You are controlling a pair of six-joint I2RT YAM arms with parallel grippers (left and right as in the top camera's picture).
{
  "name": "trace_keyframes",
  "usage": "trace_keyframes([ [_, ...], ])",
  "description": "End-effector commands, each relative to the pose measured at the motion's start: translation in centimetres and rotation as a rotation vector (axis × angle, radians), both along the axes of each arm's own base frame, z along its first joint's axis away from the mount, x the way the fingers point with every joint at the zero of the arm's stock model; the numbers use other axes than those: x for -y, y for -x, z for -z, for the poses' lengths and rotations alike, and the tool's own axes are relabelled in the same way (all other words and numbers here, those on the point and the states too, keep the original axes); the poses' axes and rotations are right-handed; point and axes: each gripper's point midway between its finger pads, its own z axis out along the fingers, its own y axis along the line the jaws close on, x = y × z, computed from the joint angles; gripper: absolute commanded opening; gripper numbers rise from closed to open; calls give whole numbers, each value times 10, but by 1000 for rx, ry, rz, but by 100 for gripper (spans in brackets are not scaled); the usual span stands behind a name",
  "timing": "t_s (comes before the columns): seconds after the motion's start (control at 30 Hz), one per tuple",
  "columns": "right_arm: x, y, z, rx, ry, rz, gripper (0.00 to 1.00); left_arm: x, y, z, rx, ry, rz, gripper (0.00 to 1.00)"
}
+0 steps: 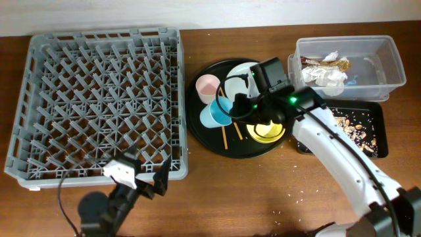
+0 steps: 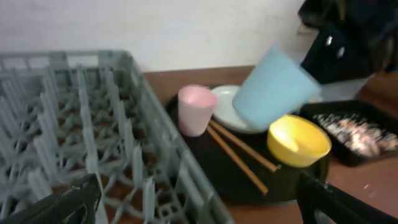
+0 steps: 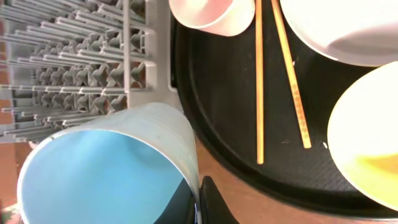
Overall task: Sort waste into correct bins and load items into the dishwasher rack
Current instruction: 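Hand the blue cup from the right gripper to the left gripper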
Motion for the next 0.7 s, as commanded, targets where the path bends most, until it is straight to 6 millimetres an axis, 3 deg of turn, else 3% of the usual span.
trace_keyframes([
  [0.0, -2, 6, -17, 27, -26, -15, 4, 15, -12, -26, -125, 42, 91, 100],
  [0.17, -7, 10, -20, 20, -63, -60, 4, 31, -37, -18, -349, 92, 197, 100],
  [0.27, -5, 10, -25, 19, -111, -95, 4, 35, -52, 15, -486, 118, 219, 100],
  [0.43, 3, 7, -32, 26, -179, -129, 4, 51, -52, 51, -651, 199, 323, 100],
  [0.57, 2, 9, -41, 48, -240, -193, 4, 74, -51, 41, -617, 305, 530, 100],
  [0.67, -11, 17, -55, 112, -316, -325, 4, 84, -56, 15, -549, 400, 654, 100],
])
